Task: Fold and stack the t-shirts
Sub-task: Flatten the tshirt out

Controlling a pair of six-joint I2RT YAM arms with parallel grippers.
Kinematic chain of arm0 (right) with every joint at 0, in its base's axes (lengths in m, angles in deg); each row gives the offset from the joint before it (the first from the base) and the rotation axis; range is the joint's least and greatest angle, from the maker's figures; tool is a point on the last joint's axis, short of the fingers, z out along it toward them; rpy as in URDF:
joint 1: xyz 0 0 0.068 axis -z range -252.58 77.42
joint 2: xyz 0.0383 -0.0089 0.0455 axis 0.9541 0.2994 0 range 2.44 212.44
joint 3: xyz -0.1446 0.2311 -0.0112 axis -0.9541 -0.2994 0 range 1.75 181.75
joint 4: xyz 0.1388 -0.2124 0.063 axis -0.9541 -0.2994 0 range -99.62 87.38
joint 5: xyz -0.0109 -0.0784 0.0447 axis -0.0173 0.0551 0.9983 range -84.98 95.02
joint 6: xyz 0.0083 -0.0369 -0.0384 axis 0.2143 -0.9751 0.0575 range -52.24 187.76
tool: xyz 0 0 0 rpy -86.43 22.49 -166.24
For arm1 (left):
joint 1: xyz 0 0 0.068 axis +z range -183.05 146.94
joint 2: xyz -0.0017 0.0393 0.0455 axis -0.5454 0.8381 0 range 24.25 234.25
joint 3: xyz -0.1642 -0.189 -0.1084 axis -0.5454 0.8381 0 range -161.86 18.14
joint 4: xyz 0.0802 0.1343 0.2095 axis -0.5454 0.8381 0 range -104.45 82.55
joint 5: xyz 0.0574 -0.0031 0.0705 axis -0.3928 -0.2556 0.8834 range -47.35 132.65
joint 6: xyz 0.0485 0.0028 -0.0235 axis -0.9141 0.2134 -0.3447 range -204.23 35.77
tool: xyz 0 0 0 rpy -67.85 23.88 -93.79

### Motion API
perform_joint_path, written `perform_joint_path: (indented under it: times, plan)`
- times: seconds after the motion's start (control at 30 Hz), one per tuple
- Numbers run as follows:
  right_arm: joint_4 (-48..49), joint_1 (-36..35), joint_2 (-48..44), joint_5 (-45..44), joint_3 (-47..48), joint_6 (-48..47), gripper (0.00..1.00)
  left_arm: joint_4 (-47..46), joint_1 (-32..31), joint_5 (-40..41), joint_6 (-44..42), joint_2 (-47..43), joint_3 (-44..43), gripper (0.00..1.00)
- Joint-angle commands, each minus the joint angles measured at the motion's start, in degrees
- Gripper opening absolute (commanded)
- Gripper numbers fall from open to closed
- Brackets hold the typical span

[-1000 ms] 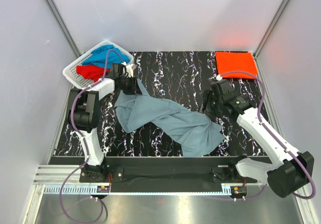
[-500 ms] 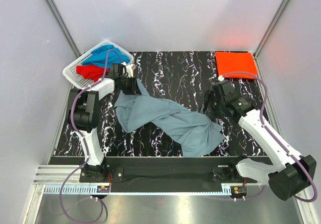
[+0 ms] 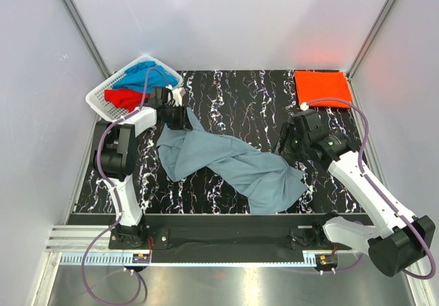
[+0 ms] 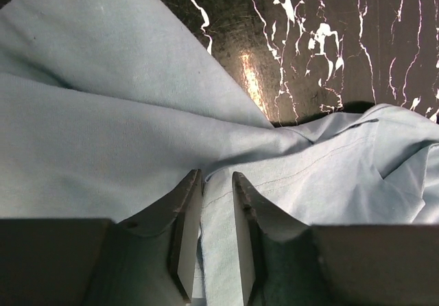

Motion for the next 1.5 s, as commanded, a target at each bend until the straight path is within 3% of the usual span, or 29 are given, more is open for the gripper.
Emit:
perform_joint_path:
  times: [0.0, 0.03, 0.13, 0.33, 0.5, 0.73, 0.8, 0.93, 1.1, 1.27, 1.47]
  plan:
    - [-0.22, -0.10, -1.50, 0.89, 2.57, 0.49, 0.64, -0.48, -0.21, 1.45, -1.17, -0.01, -0.85, 0.27]
    - [-0.14, -0.02, -1.50, 0.98, 2.57, 0.57, 0.64, -0.49, -0.21, 1.36, -1.09, -0.01, -0.85, 0.26]
    - [-0.05, -0.02, -1.50, 0.72, 2.48, 0.49, 0.64, -0.23, -0.47, 1.45, -1.00, -0.71, -0.84, 0.00]
    - [-3.20, 0.33, 0.52, -7.35, 2.75, 4.52, 0.70, 6.27, -0.74, 5.12, 1.81, -12.73, -6.11, 0.00]
    - [-7.42, 4.10, 2.80, -12.64, 1.52, 16.38, 0.76, 13.72, -0.65, 13.29, 7.69, -28.36, -5.95, 0.00]
    - [-7.78, 14.03, 4.04, -6.14, -7.27, 25.96, 0.73, 14.28, 1.46, 22.53, 13.06, -46.58, 7.49, 0.00]
    - [-9.18, 14.57, 4.39, -7.71, -8.15, 28.07, 0.73, 13.84, 1.63, 24.81, 13.76, -51.14, 11.01, 0.00]
    - [-15.42, 15.72, 7.89, -11.06, -6.66, 36.43, 0.72, 12.61, 2.07, 27.37, 13.95, -55.20, 13.65, 0.00]
    - [-20.52, 16.59, 14.40, -7.55, -5.16, 44.51, 0.69, 12.87, 2.07, 26.15, 13.95, -57.49, 13.13, 0.00]
    - [-14.56, 20.19, 13.79, -4.74, -12.00, 49.70, 0.65, 13.31, 2.07, 25.09, 13.42, -58.20, 13.39, 0.00]
    - [-11.48, 24.94, 19.67, -5.52, -12.81, 51.02, 0.66, 12.61, 2.07, 21.40, 13.24, -58.81, 14.71, 0.00]
